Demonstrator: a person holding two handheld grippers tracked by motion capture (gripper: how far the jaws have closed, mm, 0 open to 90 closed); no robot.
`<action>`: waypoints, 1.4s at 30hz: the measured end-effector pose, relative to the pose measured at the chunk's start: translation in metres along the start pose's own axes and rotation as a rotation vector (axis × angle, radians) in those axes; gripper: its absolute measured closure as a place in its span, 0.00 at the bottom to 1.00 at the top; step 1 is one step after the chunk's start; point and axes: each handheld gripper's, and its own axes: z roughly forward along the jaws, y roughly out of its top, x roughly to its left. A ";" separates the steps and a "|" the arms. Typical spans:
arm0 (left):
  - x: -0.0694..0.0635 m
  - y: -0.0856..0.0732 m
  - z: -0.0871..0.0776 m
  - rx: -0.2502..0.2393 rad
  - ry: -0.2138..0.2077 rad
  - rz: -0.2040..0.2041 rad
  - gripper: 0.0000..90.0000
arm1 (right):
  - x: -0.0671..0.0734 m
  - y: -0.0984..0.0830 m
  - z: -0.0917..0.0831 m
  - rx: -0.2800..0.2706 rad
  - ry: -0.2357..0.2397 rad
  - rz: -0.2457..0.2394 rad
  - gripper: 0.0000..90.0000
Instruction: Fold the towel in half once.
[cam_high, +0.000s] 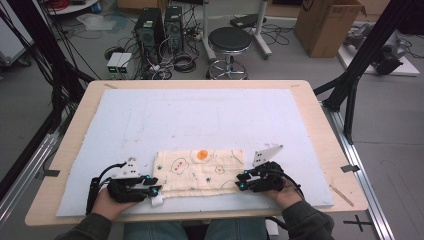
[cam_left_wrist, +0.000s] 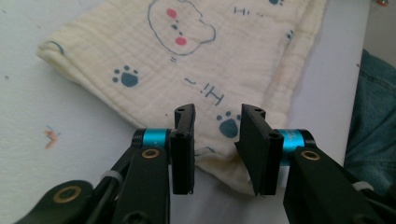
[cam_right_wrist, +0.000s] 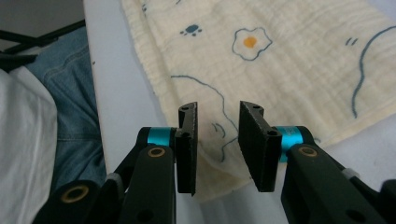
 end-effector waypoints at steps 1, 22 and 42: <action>0.000 0.000 0.000 0.002 -0.001 0.000 0.72 | 0.000 -0.001 0.002 0.021 -0.012 -0.014 0.74; 0.000 0.004 -0.004 -0.031 0.040 0.019 0.96 | 0.002 0.000 -0.002 0.016 -0.012 -0.028 0.94; -0.011 0.005 -0.025 -0.106 0.009 0.037 0.97 | 0.015 0.003 -0.022 -0.065 -0.014 -0.041 0.95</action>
